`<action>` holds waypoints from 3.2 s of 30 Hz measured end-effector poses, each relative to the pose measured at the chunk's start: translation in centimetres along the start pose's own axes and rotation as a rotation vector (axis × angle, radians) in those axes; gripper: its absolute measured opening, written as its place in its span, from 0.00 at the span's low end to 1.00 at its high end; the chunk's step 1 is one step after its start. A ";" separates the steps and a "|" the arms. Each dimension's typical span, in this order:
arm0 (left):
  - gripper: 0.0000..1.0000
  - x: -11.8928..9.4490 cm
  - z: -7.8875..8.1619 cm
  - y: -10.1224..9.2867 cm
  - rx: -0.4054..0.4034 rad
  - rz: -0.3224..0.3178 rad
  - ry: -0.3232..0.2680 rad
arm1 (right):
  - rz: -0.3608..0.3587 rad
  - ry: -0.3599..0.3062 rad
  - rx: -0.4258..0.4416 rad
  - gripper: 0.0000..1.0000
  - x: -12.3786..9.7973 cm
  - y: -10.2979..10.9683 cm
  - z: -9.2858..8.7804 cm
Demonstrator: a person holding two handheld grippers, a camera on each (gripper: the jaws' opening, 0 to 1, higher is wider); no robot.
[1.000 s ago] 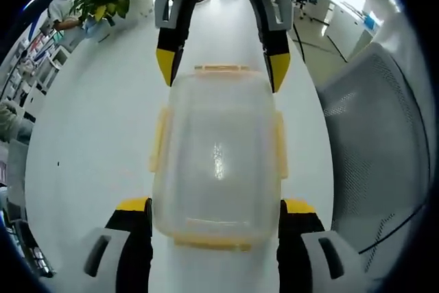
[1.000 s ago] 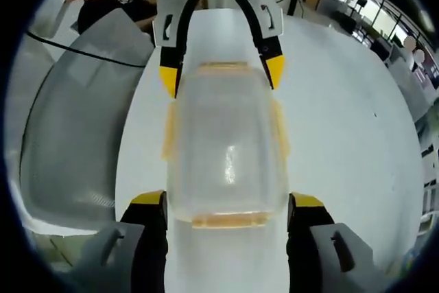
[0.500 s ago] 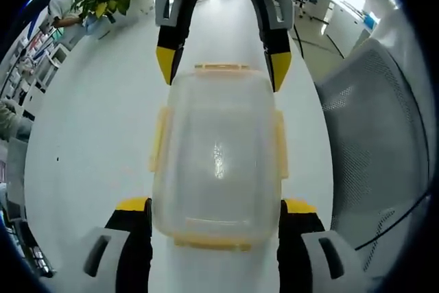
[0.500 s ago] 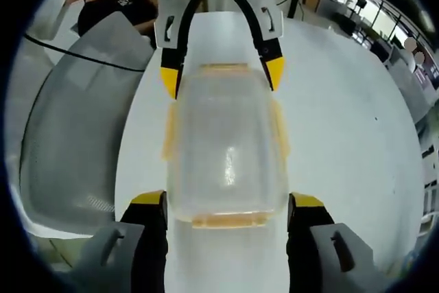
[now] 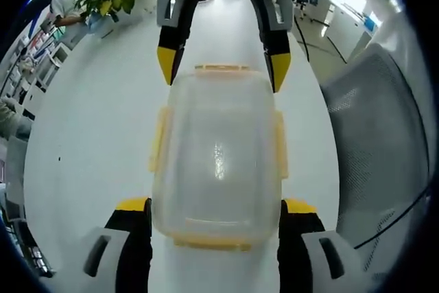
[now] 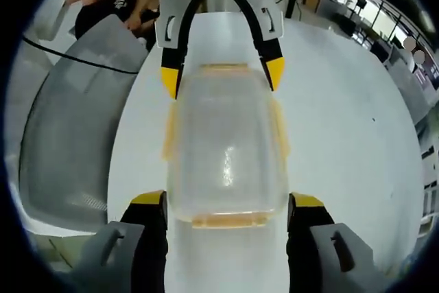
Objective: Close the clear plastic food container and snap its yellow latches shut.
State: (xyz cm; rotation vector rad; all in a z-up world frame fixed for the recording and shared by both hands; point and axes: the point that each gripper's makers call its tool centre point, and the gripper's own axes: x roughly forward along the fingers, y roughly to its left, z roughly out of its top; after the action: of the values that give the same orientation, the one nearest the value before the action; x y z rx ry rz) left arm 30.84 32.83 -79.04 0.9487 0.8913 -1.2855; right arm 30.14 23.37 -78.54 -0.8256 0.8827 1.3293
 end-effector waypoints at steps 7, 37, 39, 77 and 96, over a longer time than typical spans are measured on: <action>0.73 0.1 0.0 1.5 0.004 -0.002 -0.001 | -0.001 0.002 0.005 0.68 0.0 -1.5 0.0; 0.73 0.5 -0.4 8.1 0.005 -0.006 0.022 | 0.005 0.000 0.027 0.68 0.5 -8.1 0.7; 0.73 0.6 -0.4 8.3 0.007 -0.007 0.027 | 0.009 0.004 0.028 0.68 0.6 -8.2 0.7; 0.85 0.0 -0.6 9.2 -0.080 0.034 0.006 | -0.036 0.006 0.089 0.76 -0.1 -9.5 0.5; 0.99 -7.4 0.4 4.5 -0.201 0.159 -0.284 | -0.149 -0.041 0.129 0.79 -4.2 -5.4 1.7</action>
State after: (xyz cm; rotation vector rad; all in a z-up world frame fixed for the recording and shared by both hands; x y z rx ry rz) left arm 34.78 35.28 -71.72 0.6457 0.6935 -1.1362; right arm 35.52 22.61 -74.00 -0.7471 0.8488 1.1434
